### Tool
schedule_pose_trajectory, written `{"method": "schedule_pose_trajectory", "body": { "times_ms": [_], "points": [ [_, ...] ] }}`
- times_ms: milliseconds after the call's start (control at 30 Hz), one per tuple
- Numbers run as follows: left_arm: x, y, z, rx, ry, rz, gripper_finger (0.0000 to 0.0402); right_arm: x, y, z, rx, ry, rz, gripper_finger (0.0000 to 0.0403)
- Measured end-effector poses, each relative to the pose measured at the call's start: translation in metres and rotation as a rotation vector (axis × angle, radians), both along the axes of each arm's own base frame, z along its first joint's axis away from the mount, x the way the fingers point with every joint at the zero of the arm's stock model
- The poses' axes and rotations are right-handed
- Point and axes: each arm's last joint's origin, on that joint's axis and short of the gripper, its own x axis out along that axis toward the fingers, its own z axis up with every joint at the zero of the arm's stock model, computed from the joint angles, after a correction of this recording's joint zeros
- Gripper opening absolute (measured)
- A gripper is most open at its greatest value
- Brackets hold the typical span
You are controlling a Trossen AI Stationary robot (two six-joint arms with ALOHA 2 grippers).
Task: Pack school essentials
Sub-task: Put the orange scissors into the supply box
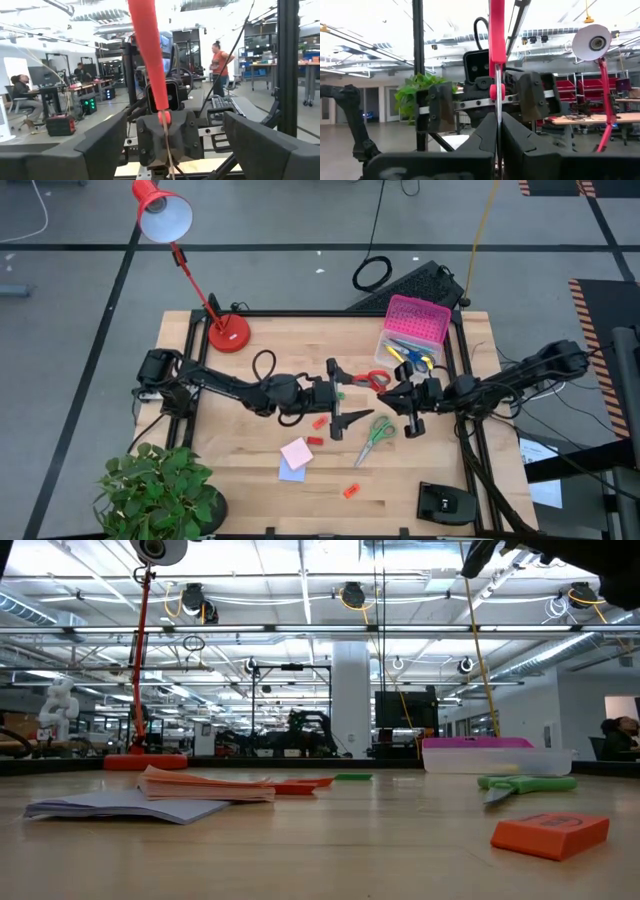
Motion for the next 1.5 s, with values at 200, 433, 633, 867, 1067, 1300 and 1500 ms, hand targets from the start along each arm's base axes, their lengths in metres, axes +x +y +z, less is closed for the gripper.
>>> {"method": "schedule_pose_trajectory", "body": {
  "times_ms": [200,433,633,867,1067,1300,1500],
  "points": [
    [0.000,0.000,0.001,0.032,-0.007,-0.012,0.0283,0.004,0.001,-0.003,0.015,-0.007,0.004,0.0003],
    [0.000,0.000,0.001,0.046,-0.011,-0.024,0.0249,0.008,0.000,-0.007,0.028,-0.002,0.002,0.0003],
    [0.001,0.003,0.001,0.044,-0.009,-0.017,0.0238,0.011,0.001,-0.006,0.029,-0.008,0.003,0.0004],
    [0.002,0.014,0.000,0.021,0.004,-0.024,0.0222,0.020,0.004,-0.006,0.016,0.004,0.026,0.0004],
    [0.002,0.012,0.000,0.053,0.001,-0.049,0.0193,0.028,0.006,-0.009,0.006,0.028,0.023,0.0004],
    [0.002,0.010,0.000,0.083,-0.001,-0.045,0.0137,0.031,0.007,-0.009,0.003,0.031,0.022,0.0004],
    [0.002,0.010,-0.001,0.083,0.012,-0.045,0.0071,0.031,0.007,-0.009,0.002,0.029,0.021,0.0004]
  ]
}}
